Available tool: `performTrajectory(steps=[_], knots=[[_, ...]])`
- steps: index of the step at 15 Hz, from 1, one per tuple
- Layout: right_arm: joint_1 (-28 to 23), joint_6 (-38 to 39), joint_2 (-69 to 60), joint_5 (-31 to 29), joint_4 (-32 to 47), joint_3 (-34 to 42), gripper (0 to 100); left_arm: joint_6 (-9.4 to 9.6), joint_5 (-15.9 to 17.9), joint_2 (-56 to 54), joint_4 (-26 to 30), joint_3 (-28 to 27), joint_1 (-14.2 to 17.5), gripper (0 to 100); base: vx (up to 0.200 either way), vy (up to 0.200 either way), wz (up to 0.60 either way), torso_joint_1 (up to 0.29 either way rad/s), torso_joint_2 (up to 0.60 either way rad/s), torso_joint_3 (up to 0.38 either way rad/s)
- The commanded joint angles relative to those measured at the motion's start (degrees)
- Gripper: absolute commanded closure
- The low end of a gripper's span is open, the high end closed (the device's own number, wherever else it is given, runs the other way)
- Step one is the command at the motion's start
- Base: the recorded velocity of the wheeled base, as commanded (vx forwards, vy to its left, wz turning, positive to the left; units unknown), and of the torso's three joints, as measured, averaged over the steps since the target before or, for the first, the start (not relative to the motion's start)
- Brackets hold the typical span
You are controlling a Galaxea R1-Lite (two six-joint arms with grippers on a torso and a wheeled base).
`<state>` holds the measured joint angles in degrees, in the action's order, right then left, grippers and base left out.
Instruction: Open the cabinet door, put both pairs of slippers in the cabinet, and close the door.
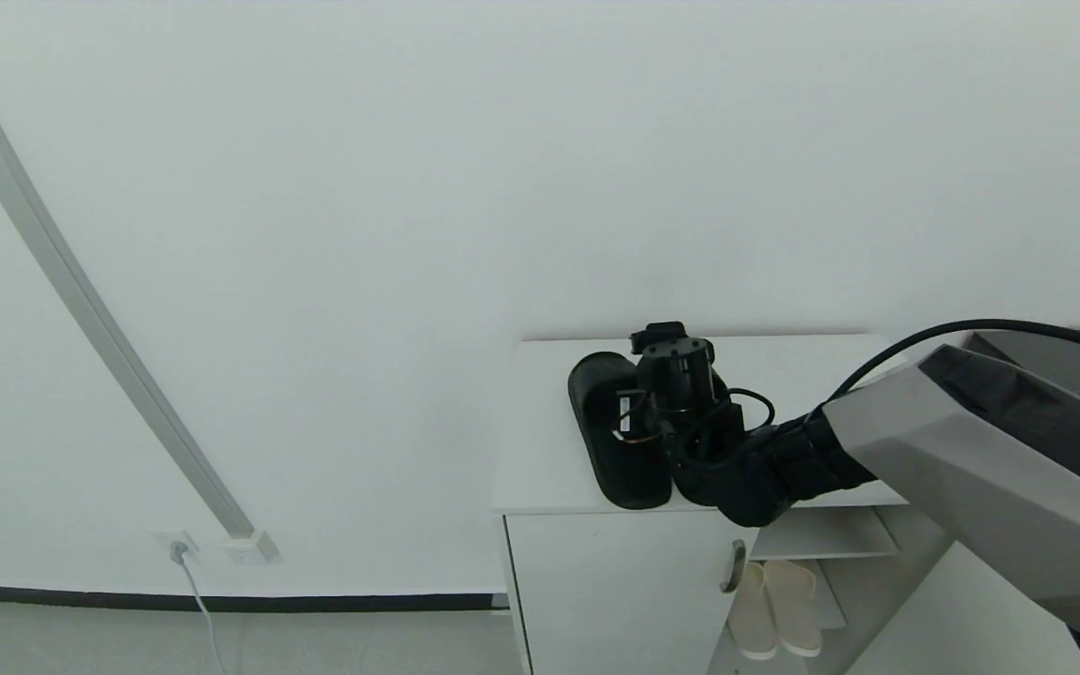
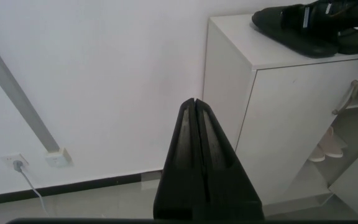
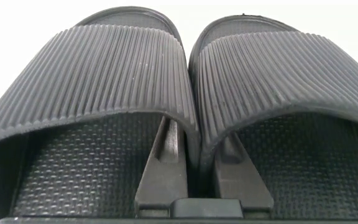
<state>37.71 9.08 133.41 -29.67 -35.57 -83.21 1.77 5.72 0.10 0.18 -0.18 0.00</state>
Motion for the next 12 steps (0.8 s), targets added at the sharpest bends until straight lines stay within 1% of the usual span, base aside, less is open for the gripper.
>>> performTrajectory(steps=[1, 4, 6, 7, 10, 12], knots=[[1.3, -0.2, -9.7, 4.7, -1.8, 9.5, 100, -0.01, 0.0, 0.0, 0.0, 0.0, 0.0, 100, 0.0, 0.0, 0.0, 0.0, 0.0, 0.0], [2.0, -3.7, -20.0, 9.1, -8.7, 24.2, 100, 0.08, 0.0, 0.0, 0.0, 0.0, 0.0, 100, 0.0, 0.0, 0.0, 0.0, 0.0, 0.0], [2.7, -3.7, -27.6, 14.2, -9.0, 32.6, 100, 0.08, 0.0, 0.0, 0.0, 0.0, 0.0, 100, 0.0, 0.0, 0.0, 0.0, 0.0, 0.0], [3.1, -3.7, -30.8, 15.8, -8.9, 35.8, 100, 0.08, 0.0, 0.0, 0.0, 0.0, 0.0, 100, 0.0, 0.0, 0.0, 0.0, 0.0, 0.0], [5.6, -3.5, -38.9, 17.3, -5.7, 43.0, 100, 0.08, 0.0, -0.1, 0.0, 0.0, 0.0, 100, 0.0, 0.0, 0.0, 0.0, 0.0, 0.0], [7.4, -2.5, -40.3, 17.2, -4.2, 44.3, 100, 0.08, 0.0, 0.0, 0.0, 0.0, 0.0, 100, 0.0, 0.0, 0.0, 0.0, 0.0, 0.0]])
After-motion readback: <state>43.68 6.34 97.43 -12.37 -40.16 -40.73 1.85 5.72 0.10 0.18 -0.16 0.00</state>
